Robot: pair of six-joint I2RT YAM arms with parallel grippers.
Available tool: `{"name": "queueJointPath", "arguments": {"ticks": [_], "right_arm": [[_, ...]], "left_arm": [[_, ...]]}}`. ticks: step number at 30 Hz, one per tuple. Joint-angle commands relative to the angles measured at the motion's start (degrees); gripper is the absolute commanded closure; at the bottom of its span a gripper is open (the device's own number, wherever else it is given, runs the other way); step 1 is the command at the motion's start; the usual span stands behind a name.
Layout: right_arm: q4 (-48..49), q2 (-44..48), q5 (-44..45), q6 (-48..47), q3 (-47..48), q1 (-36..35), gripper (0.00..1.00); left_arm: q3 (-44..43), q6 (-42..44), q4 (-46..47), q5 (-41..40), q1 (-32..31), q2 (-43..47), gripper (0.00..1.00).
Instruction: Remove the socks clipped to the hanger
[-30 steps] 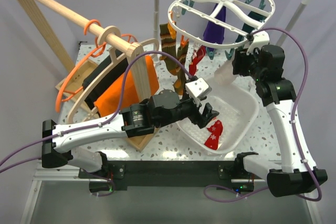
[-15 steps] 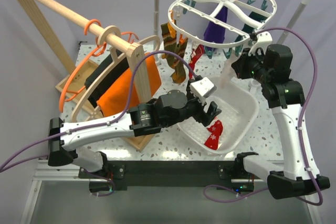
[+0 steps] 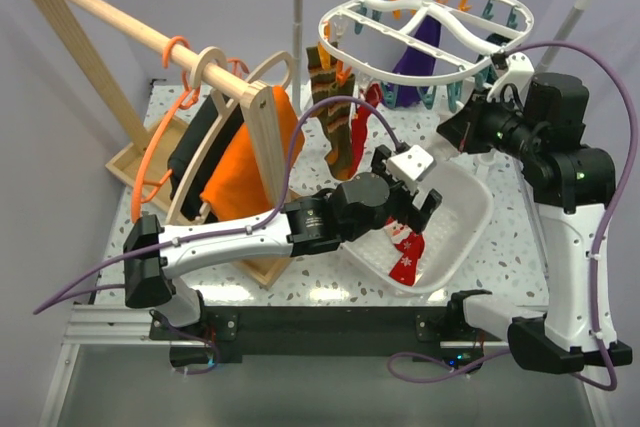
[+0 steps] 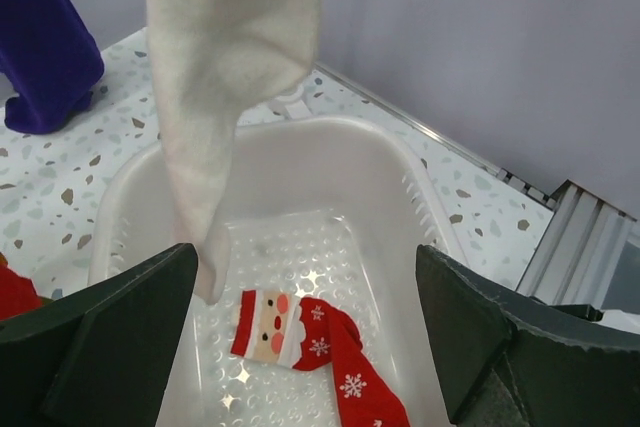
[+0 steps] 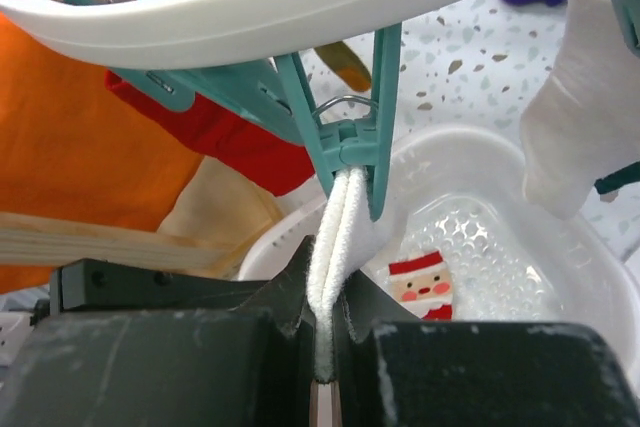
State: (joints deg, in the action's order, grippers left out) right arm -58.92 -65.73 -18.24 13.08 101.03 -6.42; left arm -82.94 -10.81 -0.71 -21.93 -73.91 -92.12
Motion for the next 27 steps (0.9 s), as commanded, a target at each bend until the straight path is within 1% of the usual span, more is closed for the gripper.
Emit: {"name": "queueJointPath", "arguments": {"ticks": [1,2,3,4,8,11,13,14,15,17,18,20,21,23,24,25,27], "right_arm": [[-5.41,-0.71,-4.6,2.03,3.72,0.0,1.0],[-5.51,-0.62,-5.48,2.3,3.99,0.0,1.0],[-5.51,-0.62,-7.14,3.08,4.17,-0.09,1.0],[-5.42,-0.54,-8.2,3.53,4.43,0.0,1.0],[-4.98,-0.18,-11.81,5.2,5.4,-0.09,1.0],[-5.68,-0.1,-12.96,5.55,6.72,-0.09,1.0],[-6.21,-0.27,-13.83,5.73,7.07,0.0,1.0],[-6.39,-0.27,-15.06,5.73,6.9,0.0,1.0],[-6.39,-0.18,-15.59,5.9,6.72,0.0,1.0],[-5.86,0.25,-16.12,6.08,6.19,0.0,1.0],[-5.6,0.52,-16.13,6.34,6.11,-0.09,1.0],[-5.68,0.7,-16.21,6.43,6.28,0.0,0.99],[-5.68,0.7,-16.47,6.43,6.45,0.0,0.98],[-5.51,0.7,-16.48,6.26,6.46,-0.09,0.91],[-5.6,0.7,-15.78,5.99,6.46,-0.09,0.86],[-6.03,0.7,-15.08,5.64,6.8,-0.09,0.76],[-6.82,-0.09,-12.89,4.5,7.59,0.0,0.69]], "left_arm": [[-3.28,1.23,6.68,-5.29,-0.18,-1.04,0.04],[-3.11,1.4,7.64,-6.79,-0.27,-1.57,0.04],[-2.93,2.01,8.26,-8.55,-0.36,-1.92,0.07],[-2.67,2.45,8.88,-11.78,-0.79,-2.19,0.08],[-2.76,5.79,12.91,-17.6,-2.2,-3.77,0.15],[-3.02,8.17,14.68,-18.76,-2.64,-4.39,0.18],[-3.02,9.31,15.12,-19.72,-2.73,-4.65,0.25],[-2.93,9.84,15.82,-20.51,-2.73,-4.65,0.3],[-2.85,10.54,16.0,-21.04,-2.73,-4.65,0.43],[-2.67,10.54,15.92,-22.36,-2.73,-4.83,0.56],[-2.58,10.54,15.92,-22.45,-2.73,-4.65,0.64],[-2.14,10.54,15.74,-22.28,-2.73,-3.95,0.75],[-1.97,12.2,15.74,-22.01,-2.73,-3.86,0.84],[-1.7,12.39,15.22,-20.44,-2.73,-2.73,0.9],[-1.44,12.3,15.21,-19.65,-2.82,-2.28,0.96],[-0.66,12.22,15.13,-17.81,-2.91,-1.15,0.98],[0.23,11.25,14.78,-15.78,-3.17,0.0,1.0]]}}
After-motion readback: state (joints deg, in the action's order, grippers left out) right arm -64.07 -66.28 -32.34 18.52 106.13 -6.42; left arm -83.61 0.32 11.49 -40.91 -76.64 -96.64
